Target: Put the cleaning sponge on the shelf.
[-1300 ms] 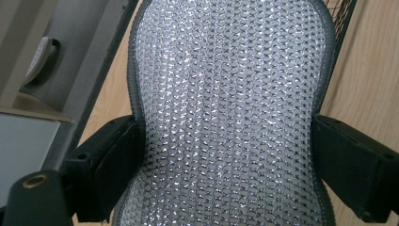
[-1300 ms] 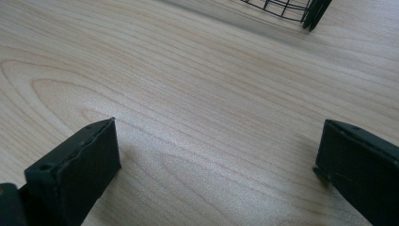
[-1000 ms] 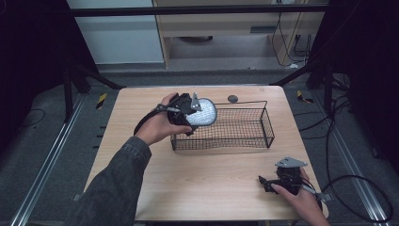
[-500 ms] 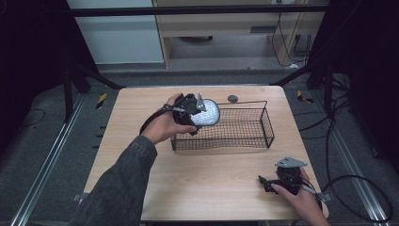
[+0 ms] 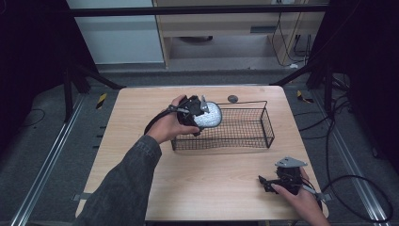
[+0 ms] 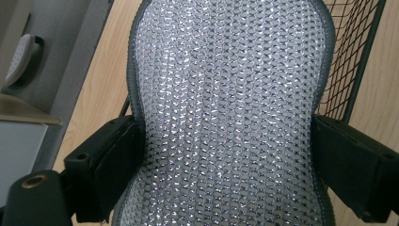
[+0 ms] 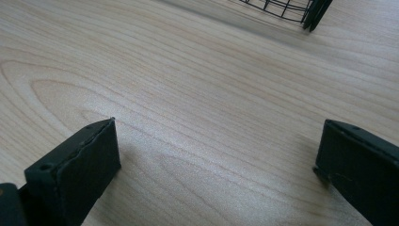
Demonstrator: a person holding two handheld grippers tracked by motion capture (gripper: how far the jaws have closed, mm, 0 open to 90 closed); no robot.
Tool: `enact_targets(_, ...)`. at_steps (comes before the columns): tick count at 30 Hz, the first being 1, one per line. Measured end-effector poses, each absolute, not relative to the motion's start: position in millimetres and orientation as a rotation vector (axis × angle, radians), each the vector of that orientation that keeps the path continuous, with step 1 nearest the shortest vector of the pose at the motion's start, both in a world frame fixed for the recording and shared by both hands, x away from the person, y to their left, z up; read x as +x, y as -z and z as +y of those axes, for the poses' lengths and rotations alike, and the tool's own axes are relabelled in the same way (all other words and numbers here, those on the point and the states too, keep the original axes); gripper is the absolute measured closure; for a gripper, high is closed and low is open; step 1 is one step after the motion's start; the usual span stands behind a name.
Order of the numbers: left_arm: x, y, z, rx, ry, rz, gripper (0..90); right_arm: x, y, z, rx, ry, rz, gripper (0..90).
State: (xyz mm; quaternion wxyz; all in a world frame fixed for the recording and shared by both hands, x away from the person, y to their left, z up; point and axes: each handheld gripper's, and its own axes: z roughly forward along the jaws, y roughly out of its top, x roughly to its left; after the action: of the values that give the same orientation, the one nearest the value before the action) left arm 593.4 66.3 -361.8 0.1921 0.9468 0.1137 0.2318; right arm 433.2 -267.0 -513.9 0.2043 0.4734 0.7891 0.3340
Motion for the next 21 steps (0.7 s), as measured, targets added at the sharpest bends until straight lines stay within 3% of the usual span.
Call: enact_targets(21, 603, 383, 61, 2.7, -0.583, 0.333, 7.4, 433, 514, -267, 1.321, -0.935, 2.2, 0.3)
